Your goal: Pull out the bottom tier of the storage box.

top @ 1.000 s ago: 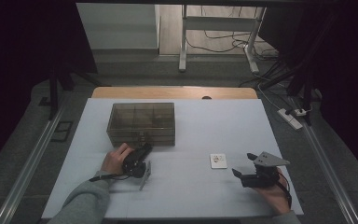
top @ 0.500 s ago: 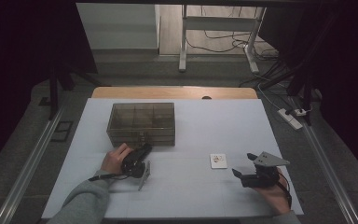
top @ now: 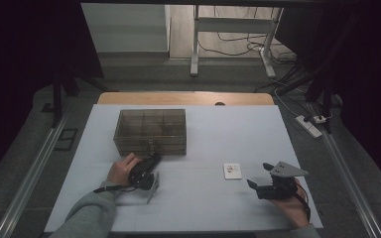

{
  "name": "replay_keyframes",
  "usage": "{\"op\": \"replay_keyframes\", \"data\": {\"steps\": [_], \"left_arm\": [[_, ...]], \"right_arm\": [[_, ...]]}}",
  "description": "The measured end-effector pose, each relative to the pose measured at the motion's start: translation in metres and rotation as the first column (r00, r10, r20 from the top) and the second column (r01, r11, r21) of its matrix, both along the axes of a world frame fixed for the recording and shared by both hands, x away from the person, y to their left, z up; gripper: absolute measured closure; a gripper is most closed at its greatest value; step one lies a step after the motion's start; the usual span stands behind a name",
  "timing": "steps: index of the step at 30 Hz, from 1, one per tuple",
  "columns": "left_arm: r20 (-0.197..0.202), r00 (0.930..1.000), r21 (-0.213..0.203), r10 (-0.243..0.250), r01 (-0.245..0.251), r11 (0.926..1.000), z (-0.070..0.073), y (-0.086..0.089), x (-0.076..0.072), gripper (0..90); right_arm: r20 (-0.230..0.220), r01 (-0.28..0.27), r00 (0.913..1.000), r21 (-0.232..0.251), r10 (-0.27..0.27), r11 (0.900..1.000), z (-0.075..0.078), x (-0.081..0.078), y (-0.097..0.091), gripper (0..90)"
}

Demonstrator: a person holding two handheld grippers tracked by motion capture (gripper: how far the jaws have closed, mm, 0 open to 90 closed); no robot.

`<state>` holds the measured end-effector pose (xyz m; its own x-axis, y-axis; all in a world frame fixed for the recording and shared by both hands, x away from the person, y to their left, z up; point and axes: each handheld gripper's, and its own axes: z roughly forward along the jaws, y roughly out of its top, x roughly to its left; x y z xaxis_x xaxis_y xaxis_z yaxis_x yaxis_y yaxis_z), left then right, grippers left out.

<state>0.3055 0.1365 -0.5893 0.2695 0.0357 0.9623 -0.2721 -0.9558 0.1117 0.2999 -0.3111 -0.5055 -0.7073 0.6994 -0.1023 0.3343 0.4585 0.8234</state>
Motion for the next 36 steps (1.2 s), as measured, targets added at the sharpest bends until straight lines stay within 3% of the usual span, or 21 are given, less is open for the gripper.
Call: {"op": "replay_keyframes", "data": {"steps": [15, 32, 36], "left_arm": [[-0.003, 1.0000, 0.005, -0.007, 0.007, 1.0000, 0.000, 0.000, -0.008, 79.6], [-0.038, 0.9993, -0.021, -0.004, 0.003, 0.9998, 0.003, 0.002, -0.016, 77.8], [-0.045, 0.9990, -0.037, 0.002, -0.004, 0.9993, 0.004, 0.004, -0.016, 72.1]], "right_arm": [[-0.004, 0.000, 1.0000, -0.001, 0.000, 1.0000, 0.000, 0.000, 0.000, 13.7], [0.000, -0.002, 1.0000, 0.003, 0.002, 1.0000, 0.000, 0.000, 0.000, 13.7], [0.001, -0.003, 1.0000, 0.004, 0.003, 1.0000, 0.000, 0.000, 0.000, 13.7]]}}
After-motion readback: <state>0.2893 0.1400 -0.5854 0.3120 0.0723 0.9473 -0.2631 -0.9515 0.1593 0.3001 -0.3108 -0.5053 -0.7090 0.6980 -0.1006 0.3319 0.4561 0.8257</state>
